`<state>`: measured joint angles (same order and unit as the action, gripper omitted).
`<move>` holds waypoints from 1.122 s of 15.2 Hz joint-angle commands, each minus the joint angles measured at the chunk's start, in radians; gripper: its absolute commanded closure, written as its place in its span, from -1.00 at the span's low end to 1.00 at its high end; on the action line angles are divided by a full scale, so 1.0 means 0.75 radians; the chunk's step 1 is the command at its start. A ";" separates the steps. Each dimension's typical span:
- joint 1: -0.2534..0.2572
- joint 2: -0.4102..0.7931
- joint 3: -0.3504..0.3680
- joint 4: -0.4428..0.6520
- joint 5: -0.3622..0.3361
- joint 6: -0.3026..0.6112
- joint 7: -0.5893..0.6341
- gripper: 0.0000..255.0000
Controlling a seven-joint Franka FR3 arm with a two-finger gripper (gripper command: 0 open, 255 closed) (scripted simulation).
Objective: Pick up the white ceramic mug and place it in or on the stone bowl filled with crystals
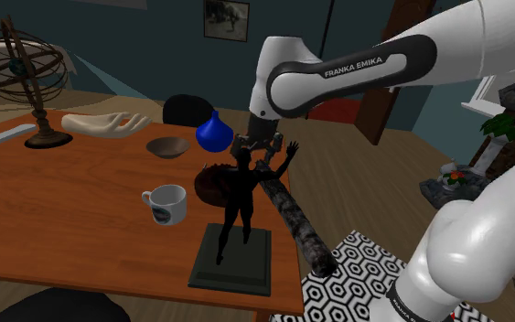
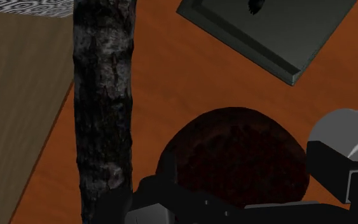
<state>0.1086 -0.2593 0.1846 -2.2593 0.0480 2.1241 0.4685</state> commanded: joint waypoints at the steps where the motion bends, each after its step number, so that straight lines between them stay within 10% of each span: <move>1: 0.007 0.084 0.028 0.047 -0.010 0.038 0.049 -1.00; 17: 0.156 0.844 0.111 0.675 -0.237 0.144 0.428 -1.00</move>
<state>0.2196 0.3519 0.2699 -1.7762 -0.1231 2.2360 0.7799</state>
